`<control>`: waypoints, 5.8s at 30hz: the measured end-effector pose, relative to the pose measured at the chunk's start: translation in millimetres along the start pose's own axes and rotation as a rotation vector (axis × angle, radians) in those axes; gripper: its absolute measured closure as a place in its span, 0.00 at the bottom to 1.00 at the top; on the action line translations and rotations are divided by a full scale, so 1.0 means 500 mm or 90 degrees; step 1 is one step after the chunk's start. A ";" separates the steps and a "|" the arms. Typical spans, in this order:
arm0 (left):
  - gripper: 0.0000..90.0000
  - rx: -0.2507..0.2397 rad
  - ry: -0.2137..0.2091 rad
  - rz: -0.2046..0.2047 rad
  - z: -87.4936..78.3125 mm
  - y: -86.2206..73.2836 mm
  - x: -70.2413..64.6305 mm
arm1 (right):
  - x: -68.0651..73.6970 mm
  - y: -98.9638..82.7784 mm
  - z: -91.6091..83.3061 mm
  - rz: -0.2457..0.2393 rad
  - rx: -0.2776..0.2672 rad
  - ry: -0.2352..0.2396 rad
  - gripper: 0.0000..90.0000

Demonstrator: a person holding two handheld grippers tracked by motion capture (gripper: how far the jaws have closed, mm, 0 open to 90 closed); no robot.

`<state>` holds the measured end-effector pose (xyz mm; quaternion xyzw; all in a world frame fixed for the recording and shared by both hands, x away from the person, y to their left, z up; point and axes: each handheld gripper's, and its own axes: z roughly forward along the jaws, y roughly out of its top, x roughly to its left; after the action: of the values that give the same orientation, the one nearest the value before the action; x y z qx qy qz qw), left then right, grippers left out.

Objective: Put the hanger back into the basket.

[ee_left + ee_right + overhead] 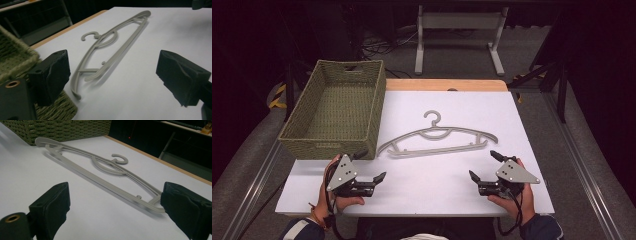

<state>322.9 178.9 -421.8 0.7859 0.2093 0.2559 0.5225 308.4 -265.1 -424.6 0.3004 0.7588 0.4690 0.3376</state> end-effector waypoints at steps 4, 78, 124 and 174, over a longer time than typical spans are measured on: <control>0.16 0.016 -0.012 0.020 0.028 0.023 -0.008 | 0.001 0.000 0.003 0.001 0.008 0.005 0.10; 0.91 0.474 -0.068 0.030 0.459 0.119 0.081 | -0.005 -0.017 0.022 0.034 0.081 0.059 0.15; 0.91 0.135 0.052 0.016 0.269 0.294 0.102 | -0.013 -0.015 0.013 -0.023 0.011 -0.066 0.11; 0.91 0.206 0.241 -0.072 0.051 0.221 0.366 | 0.002 -0.021 0.028 -0.005 0.039 -0.021 0.12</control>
<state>488.5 229.2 -294.2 0.7844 0.3855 0.3323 0.3545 317.5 -261.2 -438.9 0.3157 0.7682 0.4391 0.3427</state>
